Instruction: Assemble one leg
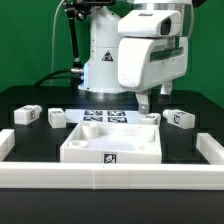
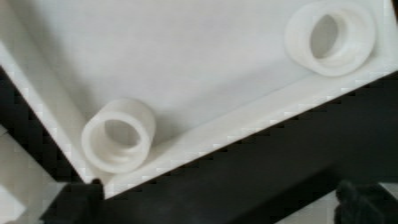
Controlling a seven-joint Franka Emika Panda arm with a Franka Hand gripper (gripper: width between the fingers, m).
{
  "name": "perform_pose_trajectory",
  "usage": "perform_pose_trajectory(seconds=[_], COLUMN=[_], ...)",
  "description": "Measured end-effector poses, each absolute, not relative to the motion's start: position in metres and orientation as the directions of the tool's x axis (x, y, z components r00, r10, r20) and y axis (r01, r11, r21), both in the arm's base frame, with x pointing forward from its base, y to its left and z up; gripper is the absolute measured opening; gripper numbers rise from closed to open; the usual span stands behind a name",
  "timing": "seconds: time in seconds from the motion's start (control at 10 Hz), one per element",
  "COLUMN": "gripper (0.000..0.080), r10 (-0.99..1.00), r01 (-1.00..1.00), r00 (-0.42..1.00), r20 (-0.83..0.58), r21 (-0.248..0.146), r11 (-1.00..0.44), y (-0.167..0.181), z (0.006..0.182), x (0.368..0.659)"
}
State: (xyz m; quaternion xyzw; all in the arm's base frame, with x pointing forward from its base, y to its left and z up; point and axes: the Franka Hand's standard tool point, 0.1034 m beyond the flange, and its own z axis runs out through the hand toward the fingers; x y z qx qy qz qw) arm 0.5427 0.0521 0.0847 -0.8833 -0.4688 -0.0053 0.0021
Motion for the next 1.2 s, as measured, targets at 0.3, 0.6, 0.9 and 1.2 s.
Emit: perform_pose_trajectory(seconds=[0.3,0.6,0.9,1.2], gripper=[0.0650,0.0650,0.0650,0.0650], r10=[0.861,0.861,0.863,0.952], r01=[0.860,0.861,0.863,0.951], r00=[0.508,0.508,0.504,0.304], r20=[0.028,0.028,0.027,0.037], r21=[0.021,0.021,0.020,0.048], r11=[-0.509,-0.509,-0.504,-0.306], y=[0.049,0.049,0.050,0.047], z=[0.084,0.084,0.084,0.072], x=[0.544,0.544,0.544,0.521])
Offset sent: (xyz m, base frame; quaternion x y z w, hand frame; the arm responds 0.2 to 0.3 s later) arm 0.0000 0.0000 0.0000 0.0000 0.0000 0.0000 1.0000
